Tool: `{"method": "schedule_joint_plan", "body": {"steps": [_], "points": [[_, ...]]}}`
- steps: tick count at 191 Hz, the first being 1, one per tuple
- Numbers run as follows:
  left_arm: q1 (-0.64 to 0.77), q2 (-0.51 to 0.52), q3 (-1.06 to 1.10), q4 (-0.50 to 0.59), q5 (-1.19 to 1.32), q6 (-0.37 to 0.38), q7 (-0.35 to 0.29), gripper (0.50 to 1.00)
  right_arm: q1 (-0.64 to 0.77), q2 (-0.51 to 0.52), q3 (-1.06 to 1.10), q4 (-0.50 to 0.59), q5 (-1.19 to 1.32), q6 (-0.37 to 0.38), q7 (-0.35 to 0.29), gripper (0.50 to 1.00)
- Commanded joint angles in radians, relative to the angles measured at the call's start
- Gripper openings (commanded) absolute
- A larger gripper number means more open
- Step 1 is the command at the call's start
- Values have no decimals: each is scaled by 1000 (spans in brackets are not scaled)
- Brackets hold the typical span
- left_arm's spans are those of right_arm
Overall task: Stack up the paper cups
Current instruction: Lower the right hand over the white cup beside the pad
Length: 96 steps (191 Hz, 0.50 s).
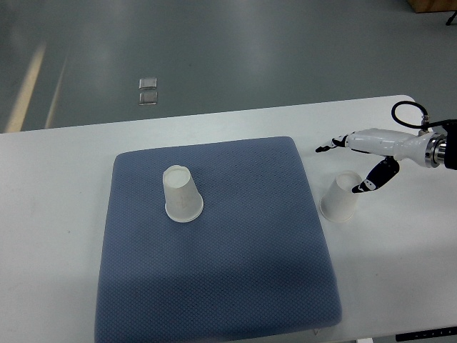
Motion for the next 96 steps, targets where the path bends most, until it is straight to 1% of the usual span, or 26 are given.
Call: {"method": "schedule_joint_plan", "body": {"steps": [1,29,66,96], "points": [[0,0,0,0,0,0,0,1000,0,-1,-16,-1,-40,-4,4,874],[0,0,0,0,0,0,0,1000,-11,7,-19,-6,-80,-13,1,874],[0,0,0,0,0,0,0,1000,-12,27,-24,-53,-112,-32,1,874],[0,0,0,0,-1,0,0,1000,-3,31,-79,-92,-114,-73,1,874]]}}
